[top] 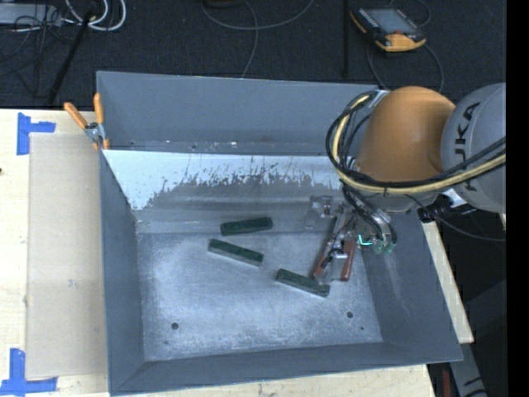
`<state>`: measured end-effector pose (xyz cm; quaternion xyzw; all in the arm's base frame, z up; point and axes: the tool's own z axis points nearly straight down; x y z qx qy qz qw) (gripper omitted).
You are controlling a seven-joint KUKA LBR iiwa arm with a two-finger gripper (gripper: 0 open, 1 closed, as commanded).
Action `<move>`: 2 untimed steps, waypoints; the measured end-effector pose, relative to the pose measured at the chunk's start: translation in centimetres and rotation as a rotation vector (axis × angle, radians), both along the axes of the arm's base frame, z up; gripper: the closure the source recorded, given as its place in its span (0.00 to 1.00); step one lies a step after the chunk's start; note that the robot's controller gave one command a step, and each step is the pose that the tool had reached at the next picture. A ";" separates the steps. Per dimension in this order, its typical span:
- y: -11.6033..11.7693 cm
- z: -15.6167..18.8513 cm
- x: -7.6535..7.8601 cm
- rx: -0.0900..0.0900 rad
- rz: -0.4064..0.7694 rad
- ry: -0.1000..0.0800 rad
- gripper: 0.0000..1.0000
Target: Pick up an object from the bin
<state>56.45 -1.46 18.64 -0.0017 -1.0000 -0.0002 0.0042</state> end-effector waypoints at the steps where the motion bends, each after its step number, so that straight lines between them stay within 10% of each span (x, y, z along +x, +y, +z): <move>1: 0.6 -12.1 -2.9 0.000 -0.018 0.001 0.00; 2: 0.6 -11.7 -2.7 0.000 -0.017 -0.007 1.00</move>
Offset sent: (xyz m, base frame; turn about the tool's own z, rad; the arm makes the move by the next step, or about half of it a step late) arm -0.0265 0.0060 -0.1164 0.0196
